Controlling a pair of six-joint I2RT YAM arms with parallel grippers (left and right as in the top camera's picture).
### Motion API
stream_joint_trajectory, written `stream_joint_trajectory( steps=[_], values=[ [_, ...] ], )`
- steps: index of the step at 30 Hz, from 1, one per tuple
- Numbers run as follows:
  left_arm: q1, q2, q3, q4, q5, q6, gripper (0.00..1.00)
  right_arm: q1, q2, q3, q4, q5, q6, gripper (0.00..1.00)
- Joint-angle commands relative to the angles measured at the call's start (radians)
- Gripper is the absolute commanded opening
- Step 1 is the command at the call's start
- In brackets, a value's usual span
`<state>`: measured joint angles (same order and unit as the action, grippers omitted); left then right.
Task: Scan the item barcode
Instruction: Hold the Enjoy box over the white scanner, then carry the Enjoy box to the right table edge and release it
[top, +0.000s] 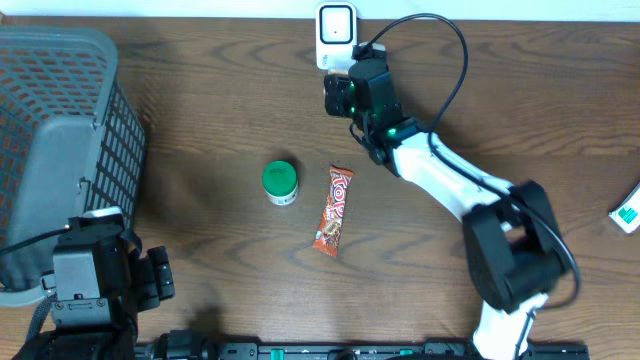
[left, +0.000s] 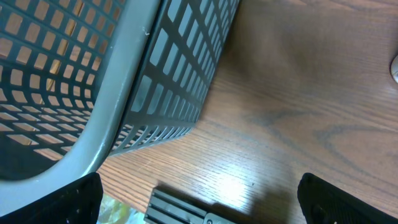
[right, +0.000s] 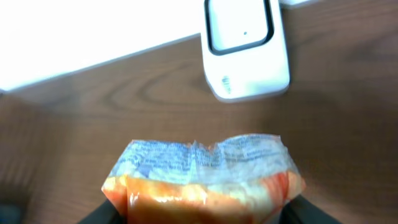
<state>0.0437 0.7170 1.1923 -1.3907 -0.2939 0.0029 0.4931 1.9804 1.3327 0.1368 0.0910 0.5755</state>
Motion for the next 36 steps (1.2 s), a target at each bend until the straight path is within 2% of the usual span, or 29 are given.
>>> stream_joint_trajectory(
  steps=[1, 4, 8, 14, 19, 24, 29, 34, 36],
  values=[
    [-0.004, -0.004, 0.002, -0.004, -0.006, -0.001, 0.98, -0.043, 0.124, 0.038, 0.144, 0.069, -0.036, 0.45],
    [-0.004, -0.004, 0.002, -0.004, -0.006, -0.001, 0.98, -0.067, 0.225, 0.135, 0.218, 0.069, -0.074, 0.43],
    [-0.004, -0.004, 0.002, -0.004, -0.006, -0.001, 0.98, -0.080, 0.381, 0.352, 0.209, 0.069, -0.129, 0.43],
    [-0.004, -0.004, 0.002, -0.004, -0.006, -0.001, 0.98, -0.075, 0.584, 0.698, 0.101, 0.064, -0.182, 0.43],
    [-0.004, -0.004, 0.002, -0.004, -0.006, -0.001, 0.98, -0.064, 0.649, 0.810, 0.021, 0.087, -0.237, 0.43],
    [-0.004, -0.004, 0.002, -0.004, -0.006, -0.001, 0.98, -0.067, 0.657, 0.811, -0.098, 0.114, -0.261, 0.45],
    [-0.004, -0.004, 0.002, -0.004, -0.006, -0.001, 0.98, -0.074, 0.579, 0.813, -0.263, 0.114, -0.350, 0.47],
    [-0.004, -0.004, 0.002, -0.004, -0.006, -0.001, 0.98, -0.089, 0.393, 0.813, -0.548, 0.166, -0.372, 0.47],
    [-0.004, -0.004, 0.002, -0.004, -0.006, -0.001, 0.98, -0.098, 0.316, 0.813, -0.692, 0.219, -0.374, 0.53]
  ],
)
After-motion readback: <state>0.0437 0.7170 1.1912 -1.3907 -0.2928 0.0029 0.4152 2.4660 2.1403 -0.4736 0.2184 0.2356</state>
